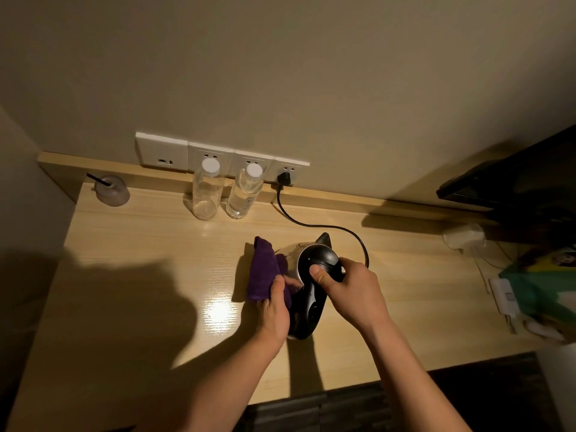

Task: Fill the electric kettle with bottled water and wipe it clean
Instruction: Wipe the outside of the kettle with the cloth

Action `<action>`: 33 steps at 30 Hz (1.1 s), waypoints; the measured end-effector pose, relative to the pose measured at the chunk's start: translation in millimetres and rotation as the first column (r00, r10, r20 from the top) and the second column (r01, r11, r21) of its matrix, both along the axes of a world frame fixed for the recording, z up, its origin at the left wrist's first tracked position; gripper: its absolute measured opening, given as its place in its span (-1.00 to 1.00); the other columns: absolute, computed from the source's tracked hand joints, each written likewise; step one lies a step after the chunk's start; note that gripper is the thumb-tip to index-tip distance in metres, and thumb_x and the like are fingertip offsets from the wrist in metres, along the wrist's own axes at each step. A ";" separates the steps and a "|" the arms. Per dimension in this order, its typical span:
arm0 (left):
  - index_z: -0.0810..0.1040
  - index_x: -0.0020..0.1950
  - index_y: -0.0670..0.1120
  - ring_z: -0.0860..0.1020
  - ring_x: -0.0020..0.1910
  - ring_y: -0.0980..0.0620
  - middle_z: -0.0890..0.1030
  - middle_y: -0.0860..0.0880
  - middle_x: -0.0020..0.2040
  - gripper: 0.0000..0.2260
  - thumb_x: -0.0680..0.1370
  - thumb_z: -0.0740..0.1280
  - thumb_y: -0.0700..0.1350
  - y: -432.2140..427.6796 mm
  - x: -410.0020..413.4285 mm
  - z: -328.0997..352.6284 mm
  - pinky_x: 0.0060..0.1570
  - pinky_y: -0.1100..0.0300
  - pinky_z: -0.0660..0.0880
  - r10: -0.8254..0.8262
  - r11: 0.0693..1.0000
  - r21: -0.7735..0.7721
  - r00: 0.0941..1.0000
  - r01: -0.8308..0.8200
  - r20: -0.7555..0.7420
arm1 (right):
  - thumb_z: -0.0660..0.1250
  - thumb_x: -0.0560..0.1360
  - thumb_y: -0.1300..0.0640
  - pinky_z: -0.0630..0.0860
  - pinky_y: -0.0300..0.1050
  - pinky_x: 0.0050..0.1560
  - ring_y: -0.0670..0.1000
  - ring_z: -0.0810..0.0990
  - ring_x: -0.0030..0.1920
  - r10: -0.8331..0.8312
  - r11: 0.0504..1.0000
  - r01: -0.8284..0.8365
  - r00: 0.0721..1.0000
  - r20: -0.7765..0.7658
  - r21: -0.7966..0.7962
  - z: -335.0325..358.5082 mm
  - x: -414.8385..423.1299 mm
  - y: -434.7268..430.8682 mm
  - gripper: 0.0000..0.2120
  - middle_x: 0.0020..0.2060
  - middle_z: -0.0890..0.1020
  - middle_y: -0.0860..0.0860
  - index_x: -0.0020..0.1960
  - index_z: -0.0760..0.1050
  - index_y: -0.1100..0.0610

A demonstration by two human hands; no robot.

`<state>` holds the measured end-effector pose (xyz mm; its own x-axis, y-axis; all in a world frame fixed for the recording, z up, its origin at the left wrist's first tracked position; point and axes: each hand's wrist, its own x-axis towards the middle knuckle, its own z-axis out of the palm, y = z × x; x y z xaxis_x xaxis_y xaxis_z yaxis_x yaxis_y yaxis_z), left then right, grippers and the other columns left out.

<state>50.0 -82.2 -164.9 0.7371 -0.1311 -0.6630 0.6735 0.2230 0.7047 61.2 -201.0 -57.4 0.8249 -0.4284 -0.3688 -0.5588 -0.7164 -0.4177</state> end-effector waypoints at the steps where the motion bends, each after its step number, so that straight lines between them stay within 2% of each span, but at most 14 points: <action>1: 0.67 -0.28 0.20 0.61 -0.05 0.24 0.69 0.22 -0.18 -0.60 0.57 0.09 0.18 -0.6 0.2 -6.4 0.03 0.13 0.42 -0.014 1.000 0.018 1.000 0.014 0.003 | 0.44 0.53 -0.23 0.60 0.02 0.01 0.07 0.66 -0.02 -0.004 1.000 0.003 1.000 0.004 0.012 0.6 -0.3 0.0 -0.67 -0.08 0.72 -0.02 0.11 0.64 0.00; 3: 0.71 -0.19 0.12 0.64 0.00 0.08 0.72 0.15 -0.15 -0.57 0.61 0.09 0.17 5.7 2.2 -9.6 -0.03 0.15 0.43 -0.036 0.999 0.007 0.999 0.036 -0.014 | 0.45 0.53 -0.22 0.59 0.00 -0.02 0.05 0.66 -0.03 -0.002 1.000 0.002 1.000 0.003 0.031 3.6 0.9 -0.5 -0.67 -0.09 0.71 -0.03 0.12 0.64 -0.01; 5: 0.72 0.13 -0.08 0.64 0.13 -0.13 0.74 -0.09 0.05 -0.58 0.69 0.14 0.12 15.1 7.2 -13.9 -0.06 0.13 0.49 -0.014 0.999 -0.047 0.995 0.009 -0.102 | 0.46 0.52 -0.21 0.56 -0.04 -0.06 0.03 0.66 -0.03 -0.009 0.998 0.010 1.000 -0.009 0.058 5.9 1.6 -1.6 -0.69 -0.11 0.70 -0.06 0.12 0.64 -0.02; 8: 0.64 0.29 -0.12 0.71 0.02 -0.09 0.79 -0.06 -0.03 -0.67 0.70 0.20 0.03 37.7 18.5 -14.5 -0.11 0.09 0.57 0.050 0.988 -0.129 0.968 -0.084 -0.248 | 0.48 0.51 -0.21 0.52 -0.15 -0.15 0.02 0.67 -0.01 -0.043 0.995 0.045 0.999 -0.025 0.093 7.2 -0.6 -1.4 -0.69 -0.16 0.64 -0.17 0.12 0.60 -0.05; 11: 0.61 0.26 -0.10 0.73 -0.06 -0.14 0.79 -0.10 0.01 -0.74 0.68 0.24 -0.04 73.0 31.6 2.6 -0.18 0.05 0.63 0.127 0.949 -0.241 0.945 -0.204 -0.303 | 0.47 0.51 -0.22 0.54 -0.07 0.02 0.16 0.62 0.28 -0.052 0.998 0.051 0.998 -0.029 -0.024 11.0 -3.6 10.7 -0.40 0.20 0.67 0.03 0.41 0.48 0.09; 12: 0.60 0.29 -0.11 0.71 0.01 -0.21 0.77 -0.16 0.09 -0.73 0.68 0.25 -0.04 85.9 34.7 9.5 -0.09 -0.04 0.64 0.148 0.932 -0.268 0.933 -0.242 -0.327 | 0.46 0.53 -0.21 0.53 -0.02 0.13 0.17 0.57 0.35 -0.029 0.993 0.029 1.000 0.008 -0.113 13.4 -4.2 17.6 -0.32 0.34 0.61 0.08 0.50 0.40 0.13; 14: 0.59 0.33 -0.14 0.71 0.11 -0.27 0.73 -0.21 0.21 -0.69 0.66 0.26 -0.03 110.2 38.5 24.9 0.13 -0.19 0.61 0.145 0.902 -0.332 0.919 -0.275 -0.368 | 0.44 0.56 -0.12 0.50 -0.04 0.23 0.11 0.55 0.36 0.061 0.985 -0.027 0.979 0.195 -0.169 19.5 -3.3 36.4 -0.39 0.39 0.58 0.06 0.51 0.40 0.11; 17: 0.57 0.37 -0.23 0.72 0.11 -0.25 0.68 -0.26 0.28 -0.59 0.60 0.29 -0.03 135.4 42.3 49.9 0.14 -0.14 0.58 0.096 0.877 -0.410 0.926 -0.253 -0.366 | 0.38 0.61 -0.05 0.47 -0.14 0.29 -0.02 0.54 0.34 0.135 0.990 -0.139 0.940 0.315 -0.012 19.8 2.6 68.8 -0.52 0.37 0.59 -0.04 0.49 0.47 0.04; 19: 0.52 0.42 -0.28 0.67 0.16 -0.24 0.66 -0.29 0.30 -0.53 0.58 0.30 -0.05 151.3 46.8 62.2 0.23 -0.12 0.55 0.115 0.884 -0.393 0.933 -0.253 -0.342 | 0.36 0.61 -0.11 0.44 -0.25 0.22 -0.09 0.52 0.32 0.058 0.972 -0.110 0.968 0.244 0.206 15.6 10.9 88.5 -0.49 0.38 0.57 -0.07 0.52 0.43 0.02; 21: 0.54 0.40 -0.27 0.66 0.21 -0.27 0.68 -0.29 0.26 -0.55 0.58 0.30 -0.04 167.2 52.0 71.9 0.26 -0.14 0.54 0.094 0.893 -0.393 0.944 -0.220 -0.316 | 0.37 0.60 -0.18 0.47 -0.18 0.13 -0.08 0.56 0.24 -0.005 0.925 -0.035 0.995 0.103 0.380 9.1 24.2 102.8 -0.46 0.33 0.62 0.00 0.47 0.48 0.08; 23: 0.60 0.34 -0.25 0.68 0.20 -0.29 0.69 -0.29 0.24 -0.56 0.53 0.34 -0.05 182.5 56.4 76.9 0.19 -0.13 0.56 0.052 0.893 -0.413 0.954 -0.177 -0.297 | 0.40 0.57 -0.20 0.58 0.06 0.01 0.00 0.68 0.05 -0.049 0.832 0.044 0.999 -0.006 0.552 -0.2 37.3 111.9 -0.53 0.11 0.73 0.13 0.20 0.66 0.20; 25: 0.60 0.34 -0.25 0.65 0.25 -0.30 0.68 -0.29 0.27 -0.54 0.49 0.36 -0.06 196.2 60.1 75.7 0.23 -0.14 0.54 0.019 0.904 -0.404 0.955 -0.143 -0.295 | 0.45 0.57 -0.09 0.67 0.06 0.03 0.12 0.75 -0.01 -0.147 0.655 0.187 0.982 -0.119 0.732 -11.6 44.8 121.4 -0.65 -0.05 0.77 0.15 -0.01 0.73 0.22; 28: 0.59 0.35 -0.25 0.65 0.26 -0.30 0.66 -0.29 0.30 -0.59 0.55 0.31 -0.09 216.3 67.8 64.8 0.26 -0.16 0.52 -0.024 0.915 -0.390 0.952 -0.102 -0.306 | 0.47 0.57 0.09 0.63 -0.05 -0.10 0.08 0.72 -0.15 -0.208 0.511 0.266 0.961 -0.183 0.817 -33.9 52.3 136.2 -0.77 -0.13 0.75 0.14 -0.20 0.69 0.18; 33: 0.58 0.37 -0.16 0.69 0.20 -0.27 0.71 -0.24 0.24 -0.70 0.65 0.30 -0.14 255.3 89.8 26.7 0.18 -0.15 0.60 0.009 0.973 -0.222 0.971 -0.063 -0.238 | 0.36 0.66 0.11 0.57 0.09 -0.07 0.13 0.65 -0.11 -0.142 0.597 0.148 0.987 -0.078 0.789 -63.4 71.9 171.7 -0.81 -0.08 0.71 0.23 -0.04 0.55 0.23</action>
